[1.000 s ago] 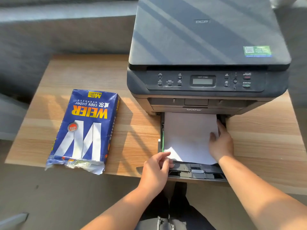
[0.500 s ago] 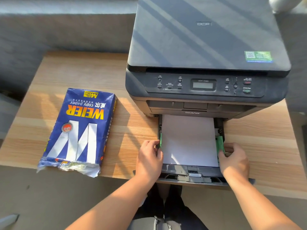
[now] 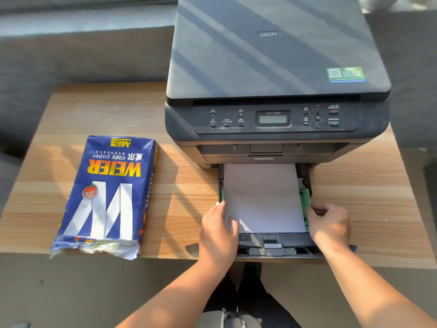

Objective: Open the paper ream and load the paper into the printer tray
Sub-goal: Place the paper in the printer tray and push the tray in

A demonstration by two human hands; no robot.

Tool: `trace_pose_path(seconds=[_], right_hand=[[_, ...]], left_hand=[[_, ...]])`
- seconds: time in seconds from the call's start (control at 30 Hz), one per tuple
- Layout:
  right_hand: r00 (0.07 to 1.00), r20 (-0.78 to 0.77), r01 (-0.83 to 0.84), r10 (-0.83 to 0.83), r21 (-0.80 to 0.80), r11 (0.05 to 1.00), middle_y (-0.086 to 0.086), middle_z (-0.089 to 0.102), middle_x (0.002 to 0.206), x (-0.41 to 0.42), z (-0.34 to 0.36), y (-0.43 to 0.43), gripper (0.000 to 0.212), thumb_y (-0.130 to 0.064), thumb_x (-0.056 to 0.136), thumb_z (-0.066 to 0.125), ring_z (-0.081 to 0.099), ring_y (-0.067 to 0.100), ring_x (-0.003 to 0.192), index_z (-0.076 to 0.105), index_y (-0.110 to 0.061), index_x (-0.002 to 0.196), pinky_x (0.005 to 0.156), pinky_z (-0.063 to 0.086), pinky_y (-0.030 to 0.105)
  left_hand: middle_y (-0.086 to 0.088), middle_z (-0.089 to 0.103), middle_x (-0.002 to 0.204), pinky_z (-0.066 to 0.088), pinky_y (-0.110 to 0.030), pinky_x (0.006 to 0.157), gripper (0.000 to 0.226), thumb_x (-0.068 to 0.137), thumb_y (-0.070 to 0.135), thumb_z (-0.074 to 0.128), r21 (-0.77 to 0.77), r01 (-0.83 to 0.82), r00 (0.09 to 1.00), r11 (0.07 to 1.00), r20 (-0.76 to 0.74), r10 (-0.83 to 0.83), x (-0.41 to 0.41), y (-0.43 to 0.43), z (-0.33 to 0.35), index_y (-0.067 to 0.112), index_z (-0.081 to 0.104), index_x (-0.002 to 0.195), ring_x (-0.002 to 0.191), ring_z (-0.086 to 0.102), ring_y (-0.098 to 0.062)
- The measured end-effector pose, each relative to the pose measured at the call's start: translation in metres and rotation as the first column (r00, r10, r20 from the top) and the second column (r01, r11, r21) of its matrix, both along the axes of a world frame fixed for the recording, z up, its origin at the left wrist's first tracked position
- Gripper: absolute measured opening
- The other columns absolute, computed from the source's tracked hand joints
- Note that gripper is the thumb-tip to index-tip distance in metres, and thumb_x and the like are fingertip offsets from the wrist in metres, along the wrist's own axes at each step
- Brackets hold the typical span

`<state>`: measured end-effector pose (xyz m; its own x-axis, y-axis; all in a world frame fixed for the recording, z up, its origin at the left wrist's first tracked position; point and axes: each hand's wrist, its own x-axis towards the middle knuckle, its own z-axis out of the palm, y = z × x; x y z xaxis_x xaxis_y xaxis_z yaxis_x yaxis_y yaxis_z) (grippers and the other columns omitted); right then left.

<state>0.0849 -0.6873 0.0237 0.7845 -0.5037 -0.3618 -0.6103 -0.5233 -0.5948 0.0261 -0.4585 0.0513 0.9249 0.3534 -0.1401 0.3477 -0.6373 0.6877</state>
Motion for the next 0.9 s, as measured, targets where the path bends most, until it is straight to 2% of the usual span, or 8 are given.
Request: trace_pose_path(seconds=[0.1, 0.23, 0.5, 0.63, 0.73, 0.8, 0.87, 0.9], right_hand=[[1.000, -0.025, -0.009, 0.010, 0.007, 1.000, 0.009, 0.079, 0.096, 0.002, 0.002, -0.001, 0.012, -0.025, 0.088, 0.072, 0.072, 0.034, 0.092, 0.079, -0.019, 0.096, 0.093, 0.057, 0.049], [0.999, -0.031, -0.025, 0.024, -0.006, 1.000, 0.009, 0.079, 0.097, 0.002, 0.002, -0.002, 0.017, -0.029, 0.089, 0.071, 0.071, 0.034, 0.092, 0.079, -0.018, 0.099, 0.093, 0.057, 0.051], [0.998, -0.012, -0.066, 0.066, 0.010, 0.998, 0.014, 0.079, 0.094, 0.003, -0.006, 0.000, 0.017, -0.019, 0.089, 0.072, 0.069, 0.030, 0.084, 0.079, -0.007, 0.099, 0.079, 0.051, 0.031], [0.996, -0.009, -0.092, 0.092, -0.012, 0.996, 0.013, 0.078, 0.094, 0.002, -0.006, 0.000, 0.017, -0.019, 0.091, 0.071, 0.068, 0.029, 0.082, 0.078, -0.006, 0.100, 0.076, 0.048, 0.029], [0.991, -0.028, -0.135, 0.134, -0.049, 0.990, 0.014, 0.078, 0.095, 0.003, -0.006, -0.001, 0.018, -0.020, 0.092, 0.070, 0.063, 0.027, 0.079, 0.078, -0.006, 0.101, 0.074, 0.044, 0.028], [0.979, -0.055, -0.200, 0.197, -0.050, 0.979, 0.015, 0.077, 0.105, 0.003, 0.000, -0.003, 0.023, -0.025, 0.093, 0.068, 0.065, 0.030, 0.088, 0.077, -0.008, 0.106, 0.077, 0.048, 0.031], [0.942, -0.054, -0.335, 0.331, -0.128, 0.934, 0.013, 0.069, 0.123, -0.005, 0.017, -0.006, 0.034, -0.032, 0.097, 0.065, 0.061, 0.033, 0.114, 0.070, -0.012, 0.123, 0.095, 0.050, 0.041], [0.906, 0.014, -0.409, 0.423, -0.226, 0.884, 0.010, 0.066, 0.123, -0.014, 0.027, -0.007, 0.035, -0.031, 0.098, 0.063, 0.058, 0.033, 0.118, 0.068, -0.012, 0.127, 0.099, 0.049, 0.045]], left_hand=[[-0.005, 0.071, 0.104, 0.043, -0.019, 0.092, 0.041, 0.083, -0.004, 0.066, 0.006, -0.008, 1.000, 1.000, 0.006, 0.008, 0.001, -0.003, 0.005, 0.003, 0.067, 0.123, 0.100, 0.065, -0.023], [0.007, 0.059, 0.087, 0.036, -0.021, 0.079, 0.027, 0.086, -0.001, 0.061, -0.015, -0.045, 0.998, 0.999, -0.034, 0.044, 0.009, -0.008, 0.013, 0.006, 0.069, 0.111, 0.084, 0.053, -0.014], [-0.003, 0.070, 0.099, 0.045, -0.028, 0.089, 0.028, 0.089, 0.016, 0.063, -0.064, -0.175, 0.968, 0.982, -0.192, 0.160, 0.024, -0.001, 0.010, 0.006, 0.069, 0.115, 0.100, 0.066, -0.023], [-0.003, 0.074, 0.109, 0.041, -0.020, 0.090, 0.035, 0.090, 0.018, 0.062, -0.082, -0.177, 0.965, 0.981, -0.211, 0.156, 0.028, 0.005, 0.008, 0.009, 0.069, 0.123, 0.106, 0.067, -0.020], [-0.002, 0.073, 0.111, 0.042, -0.020, 0.091, 0.039, 0.090, 0.019, 0.063, -0.067, -0.122, 0.976, 0.990, -0.191, 0.107, 0.025, 0.008, 0.007, 0.008, 0.067, 0.128, 0.106, 0.066, -0.018], [-0.002, 0.070, 0.116, 0.043, -0.021, 0.095, 0.044, 0.091, 0.017, 0.065, -0.046, -0.023, 0.988, 0.999, -0.154, 0.016, 0.017, 0.012, 0.009, 0.007, 0.063, 0.133, 0.112, 0.065, -0.020], [-0.005, 0.065, 0.133, 0.043, -0.025, 0.107, 0.051, 0.092, 0.017, 0.066, 0.093, 0.223, 0.975, 0.970, -0.028, -0.222, 0.002, 0.020, 0.016, 0.006, 0.056, 0.141, 0.128, 0.058, -0.021], [-0.005, 0.062, 0.138, 0.044, -0.030, 0.110, 0.052, 0.092, 0.018, 0.065, 0.214, 0.358, 0.927, 0.909, 0.033, -0.373, -0.009, 0.026, 0.019, 0.006, 0.055, 0.141, 0.131, 0.055, -0.021]])
